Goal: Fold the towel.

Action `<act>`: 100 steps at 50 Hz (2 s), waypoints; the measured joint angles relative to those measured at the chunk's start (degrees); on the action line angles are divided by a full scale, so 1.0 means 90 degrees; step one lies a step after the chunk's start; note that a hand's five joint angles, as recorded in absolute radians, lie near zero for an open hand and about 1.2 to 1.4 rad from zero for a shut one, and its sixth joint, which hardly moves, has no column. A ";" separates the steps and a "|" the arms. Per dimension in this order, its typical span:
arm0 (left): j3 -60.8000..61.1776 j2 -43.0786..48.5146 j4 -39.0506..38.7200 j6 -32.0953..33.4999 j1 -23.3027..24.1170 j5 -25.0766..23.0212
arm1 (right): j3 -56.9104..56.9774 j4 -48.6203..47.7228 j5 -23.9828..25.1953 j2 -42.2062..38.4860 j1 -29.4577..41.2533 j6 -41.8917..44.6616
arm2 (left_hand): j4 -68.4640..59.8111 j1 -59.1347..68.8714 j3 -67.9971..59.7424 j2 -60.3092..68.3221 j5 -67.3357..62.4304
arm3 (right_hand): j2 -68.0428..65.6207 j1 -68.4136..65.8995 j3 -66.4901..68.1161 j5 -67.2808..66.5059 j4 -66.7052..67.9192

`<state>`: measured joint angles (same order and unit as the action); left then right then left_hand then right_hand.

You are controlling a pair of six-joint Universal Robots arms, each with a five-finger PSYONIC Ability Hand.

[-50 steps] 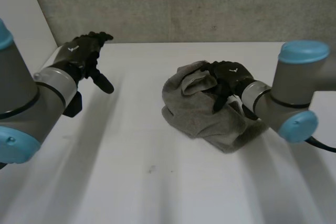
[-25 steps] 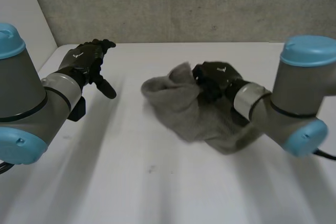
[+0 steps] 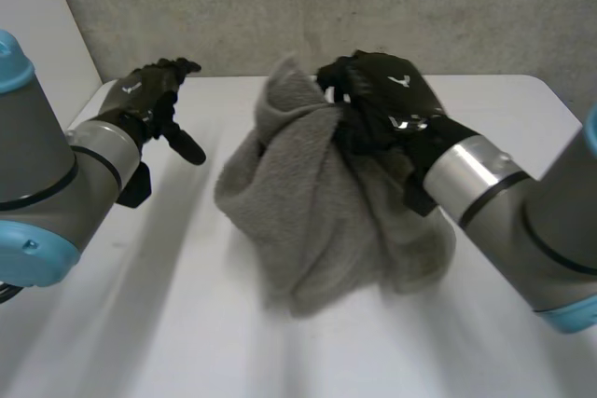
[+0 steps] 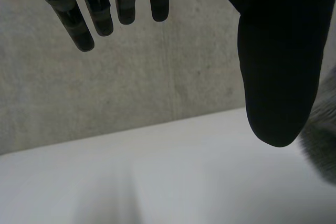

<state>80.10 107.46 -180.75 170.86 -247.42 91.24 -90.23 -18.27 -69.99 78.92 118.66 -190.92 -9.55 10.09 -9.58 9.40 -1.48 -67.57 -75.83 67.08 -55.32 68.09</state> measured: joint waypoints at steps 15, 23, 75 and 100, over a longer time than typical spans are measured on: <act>-0.0139 -0.0499 0.0032 -0.0208 -0.0571 0.0010 | 0.0904 0.0062 -0.1708 -0.0572 0.1285 -0.0217 | 0.0000 0.0000 0.0000 0.0000 0.0000 | -0.0023 0.0000 0.0028 -0.0003 0.0032; -0.0135 -0.0540 0.0036 -0.0176 -0.0635 -0.0009 | 0.0214 0.0335 -0.2140 -0.0711 0.1178 0.0090 | 0.0000 0.0000 0.0000 0.0000 0.0000 | -0.0024 -0.0032 0.0028 -0.0003 0.0032; 0.2166 0.0123 0.0209 -0.2389 0.0197 -0.1084 | 0.3201 0.4183 -0.0614 -0.2178 0.1092 0.4532 | -0.0001 0.0000 -0.0001 0.0000 0.0007 | 0.5962 0.6548 -0.5857 0.5618 -0.5994; -0.1267 0.1756 -0.0350 -0.0572 0.1051 0.0072 | 0.3692 0.0585 -0.1130 -0.1899 0.0649 0.5147 | -0.6627 0.6160 -0.6561 0.6620 -0.6218 | -0.0025 -0.0312 0.0086 -0.0075 0.0023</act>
<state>68.69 123.26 -183.90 165.72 -237.96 91.89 -57.00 -13.01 -80.16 61.84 124.50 -144.60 -69.19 65.53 -68.63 68.98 -57.44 -67.80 -78.64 67.85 -56.00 68.29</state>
